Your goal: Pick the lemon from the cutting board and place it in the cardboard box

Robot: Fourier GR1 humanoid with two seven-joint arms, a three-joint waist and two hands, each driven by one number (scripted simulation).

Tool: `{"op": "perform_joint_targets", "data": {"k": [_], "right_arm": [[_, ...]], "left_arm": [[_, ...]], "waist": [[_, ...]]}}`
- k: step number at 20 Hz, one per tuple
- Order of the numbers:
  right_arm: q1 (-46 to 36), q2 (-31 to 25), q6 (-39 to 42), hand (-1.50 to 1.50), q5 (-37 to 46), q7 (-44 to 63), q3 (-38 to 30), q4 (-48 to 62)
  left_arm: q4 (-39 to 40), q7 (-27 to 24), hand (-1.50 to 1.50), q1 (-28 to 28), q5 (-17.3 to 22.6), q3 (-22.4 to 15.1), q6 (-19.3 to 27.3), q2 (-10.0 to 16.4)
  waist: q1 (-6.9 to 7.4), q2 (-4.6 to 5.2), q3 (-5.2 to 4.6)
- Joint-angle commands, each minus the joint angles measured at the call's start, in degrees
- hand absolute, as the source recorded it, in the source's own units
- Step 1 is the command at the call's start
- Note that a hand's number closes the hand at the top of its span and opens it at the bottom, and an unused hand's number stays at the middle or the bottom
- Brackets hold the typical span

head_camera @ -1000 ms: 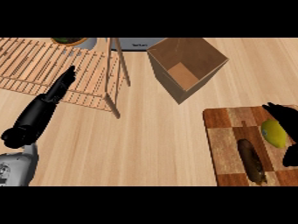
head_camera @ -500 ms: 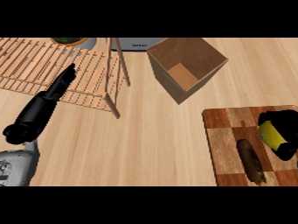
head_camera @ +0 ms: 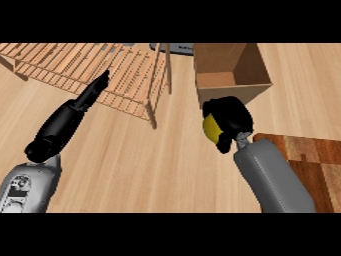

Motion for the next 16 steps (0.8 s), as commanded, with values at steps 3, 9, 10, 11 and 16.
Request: {"op": "perform_joint_targets", "data": {"k": [3, 9, 10, 11, 16], "right_arm": [[-15.80, 4.43, -4.83, 1.50, -5.31, 12.24, 6.56, 4.02], [-28.87, 4.54, -10.10, 1.50, -8.60, 23.47, 14.42, 7.95], [-30.78, 4.53, -11.59, 1.50, -10.39, 23.81, 13.68, 9.25], [-30.95, 4.52, -13.11, 1.50, -11.42, 26.61, 15.24, 8.49], [-35.45, 4.52, -21.50, 1.50, -12.18, 39.49, 11.77, 8.13]], "left_arm": [[1.18, 1.15, 0.00, -3.85, 0.11, -1.26, -0.73, -1.09], [3.63, 0.18, 0.00, -3.89, -1.29, -1.55, 0.18, -1.44], [3.72, 0.24, 0.00, -2.91, -2.48, -2.33, 1.22, -2.06], [3.06, 0.49, 0.00, -3.69, -1.03, -1.11, 0.48, -1.52], [4.25, 0.96, 0.00, -3.14, -1.66, -0.71, 1.21, -1.57]], "waist": [[2.37, 0.30, 0.22], [1.60, -0.12, 0.00], [1.29, -0.02, 0.04], [1.49, -0.20, 0.04], [-1.07, -0.42, 0.06]]}}
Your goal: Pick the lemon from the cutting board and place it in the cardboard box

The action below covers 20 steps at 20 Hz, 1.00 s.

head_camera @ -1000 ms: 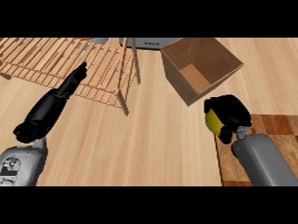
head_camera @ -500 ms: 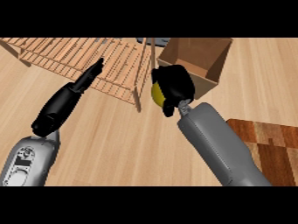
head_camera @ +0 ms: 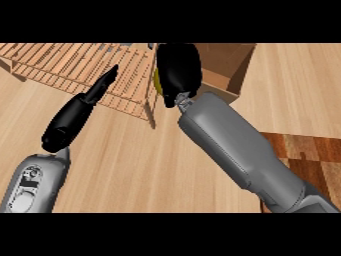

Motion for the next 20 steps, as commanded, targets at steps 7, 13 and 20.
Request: {"op": "perform_joint_targets", "data": {"k": [7, 13, 20], "right_arm": [[-11.91, 1.01, -18.25, 1.50, 0.36, 18.47, -2.78, 8.66], [-17.18, -0.88, -19.32, 1.50, -1.29, 13.41, -11.08, 17.62], [-17.25, -3.07, -11.17, 1.50, -5.04, 6.44, -15.07, 29.27]], "left_arm": [[-0.98, 1.25, 0.00, 1.59, 0.19, 1.78, 0.84, 0.69], [-0.62, -2.51, 0.00, 5.42, 1.41, 4.18, -0.40, 2.92], [-0.40, -1.61, 0.00, 4.55, 1.24, 5.39, 0.23, 3.16]], "waist": [[-2.92, -1.00, -0.19], [-5.18, -1.13, -0.18], [-5.72, -0.98, -0.16]]}}
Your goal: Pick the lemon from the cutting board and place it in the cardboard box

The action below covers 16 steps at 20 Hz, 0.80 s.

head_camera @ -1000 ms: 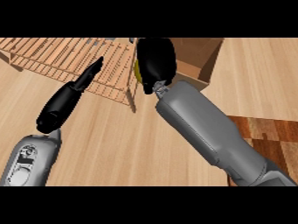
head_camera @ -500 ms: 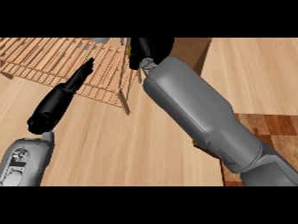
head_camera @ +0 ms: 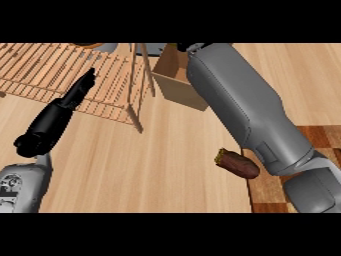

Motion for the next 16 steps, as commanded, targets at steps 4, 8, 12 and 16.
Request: {"op": "perform_joint_targets", "data": {"k": [4, 8, 12, 16], "right_arm": [[2.63, -3.17, 11.42, 1.50, -8.36, -8.81, -6.80, 6.54], [3.30, -6.00, 17.84, 1.50, -10.46, -13.90, -8.58, 7.36], [4.55, -7.04, 19.99, 1.50, -10.96, -15.41, -10.21, 13.63], [6.28, -7.16, 25.13, -1.50, -13.01, -23.61, -10.98, 11.03]], "left_arm": [[-0.72, 1.93, 0.00, -0.74, 0.63, 1.06, -0.21, 0.49], [-1.86, 2.02, 0.00, 2.32, -2.43, -1.55, 2.24, -1.81], [-0.05, -1.39, 0.00, 2.19, -1.16, 0.33, 0.28, 0.30], [-0.36, 0.35, 0.00, 0.17, 1.56, 3.35, -1.23, 1.90]], "waist": [[-1.18, -0.07, 0.02], [-1.82, -0.45, 0.02], [-1.07, -0.01, -0.01], [-1.71, -0.36, 0.01]]}}
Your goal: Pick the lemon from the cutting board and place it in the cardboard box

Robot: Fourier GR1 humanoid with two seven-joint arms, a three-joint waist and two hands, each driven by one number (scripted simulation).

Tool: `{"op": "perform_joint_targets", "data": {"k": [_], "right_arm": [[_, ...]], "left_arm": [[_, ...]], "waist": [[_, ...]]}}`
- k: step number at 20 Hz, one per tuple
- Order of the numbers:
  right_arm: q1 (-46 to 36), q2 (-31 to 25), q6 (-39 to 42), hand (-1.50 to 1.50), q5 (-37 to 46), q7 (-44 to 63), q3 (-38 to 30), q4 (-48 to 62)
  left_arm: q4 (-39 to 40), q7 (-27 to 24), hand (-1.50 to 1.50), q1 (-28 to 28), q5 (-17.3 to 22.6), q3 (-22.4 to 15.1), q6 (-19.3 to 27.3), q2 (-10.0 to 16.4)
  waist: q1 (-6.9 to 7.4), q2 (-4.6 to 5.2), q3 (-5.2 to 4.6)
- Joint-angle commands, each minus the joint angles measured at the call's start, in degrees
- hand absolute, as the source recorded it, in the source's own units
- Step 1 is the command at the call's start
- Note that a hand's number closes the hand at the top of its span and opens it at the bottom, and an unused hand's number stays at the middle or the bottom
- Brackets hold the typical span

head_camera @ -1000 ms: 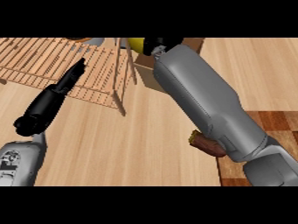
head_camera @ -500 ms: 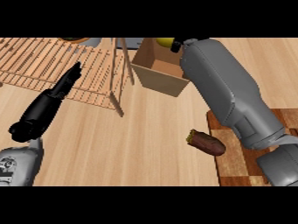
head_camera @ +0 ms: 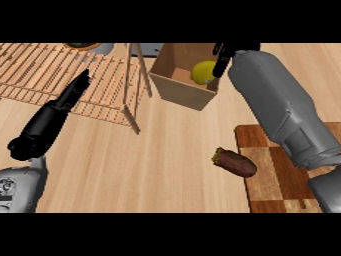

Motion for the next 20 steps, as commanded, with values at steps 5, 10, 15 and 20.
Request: {"op": "perform_joint_targets", "data": {"k": [5, 10, 15, 20], "right_arm": [[1.60, -1.25, -6.71, -1.50, -4.82, -14.83, -5.51, -4.48], [4.47, 0.94, -21.44, -1.50, -17.57, -20.90, -19.33, -13.36], [7.47, 0.28, -25.66, -1.50, -25.78, -24.65, -28.16, -16.44], [14.82, 0.18, -27.84, -1.50, -29.30, -35.18, -31.35, -16.26]], "left_arm": [[1.09, 0.26, 0.00, -1.19, -0.82, -0.39, 0.88, -1.04], [-0.12, -1.22, 0.00, 1.98, 0.24, 0.85, -0.39, 0.54], [-2.76, 0.87, 0.00, 2.26, 0.81, 0.42, -0.18, -0.50], [-1.65, -0.49, 0.00, 2.15, -0.76, -0.31, -0.17, -0.28]], "waist": [[-0.20, 0.19, 0.01], [-0.92, -0.27, 0.23], [-0.58, -0.29, 0.08], [-0.41, -0.10, 0.01]]}}
